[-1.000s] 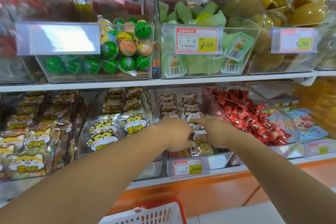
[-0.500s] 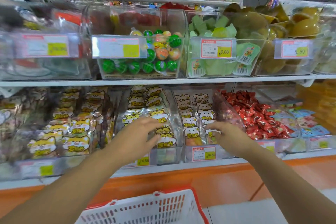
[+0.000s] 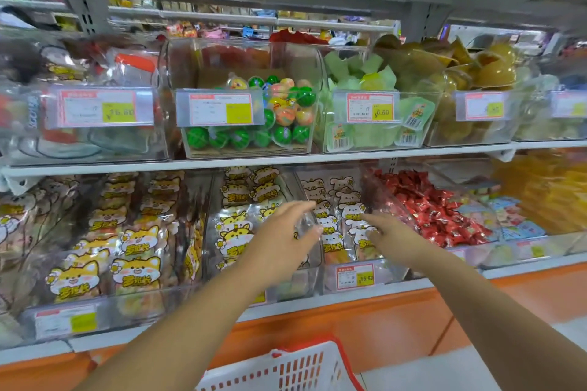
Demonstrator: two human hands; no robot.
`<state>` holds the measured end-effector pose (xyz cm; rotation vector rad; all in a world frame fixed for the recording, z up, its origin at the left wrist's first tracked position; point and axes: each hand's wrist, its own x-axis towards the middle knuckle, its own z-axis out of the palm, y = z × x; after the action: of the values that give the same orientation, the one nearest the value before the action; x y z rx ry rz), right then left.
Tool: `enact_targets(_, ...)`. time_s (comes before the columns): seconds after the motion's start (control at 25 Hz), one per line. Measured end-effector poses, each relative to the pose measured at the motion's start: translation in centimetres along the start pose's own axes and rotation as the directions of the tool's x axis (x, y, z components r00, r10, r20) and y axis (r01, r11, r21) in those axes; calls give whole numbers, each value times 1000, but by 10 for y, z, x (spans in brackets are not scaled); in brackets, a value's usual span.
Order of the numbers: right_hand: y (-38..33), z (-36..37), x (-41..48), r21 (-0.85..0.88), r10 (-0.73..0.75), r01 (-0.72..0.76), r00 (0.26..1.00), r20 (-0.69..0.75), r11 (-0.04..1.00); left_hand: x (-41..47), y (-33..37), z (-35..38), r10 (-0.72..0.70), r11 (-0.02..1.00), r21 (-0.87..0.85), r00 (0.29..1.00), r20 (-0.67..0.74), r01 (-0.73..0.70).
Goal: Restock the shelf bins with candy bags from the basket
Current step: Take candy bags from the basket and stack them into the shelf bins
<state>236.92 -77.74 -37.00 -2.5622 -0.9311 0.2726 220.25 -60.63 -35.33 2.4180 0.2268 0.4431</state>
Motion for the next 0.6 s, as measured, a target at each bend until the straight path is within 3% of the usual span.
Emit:
enact_targets(0.12, -2, 2, 35, -179, -26, 47, 992, 120, 983, 33, 0, 10, -31, 1000, 1, 999, -35, 31)
enact_targets(0.28, 10, 25, 93, -367, -31, 91, 986, 165, 926, 80, -14, 30, -75, 967, 245, 997, -2, 74)
enact_targets(0.6, 33, 54, 124, -488, 38, 54, 983, 177, 871, 109, -47, 44, -130, 896, 426, 991, -13, 123)
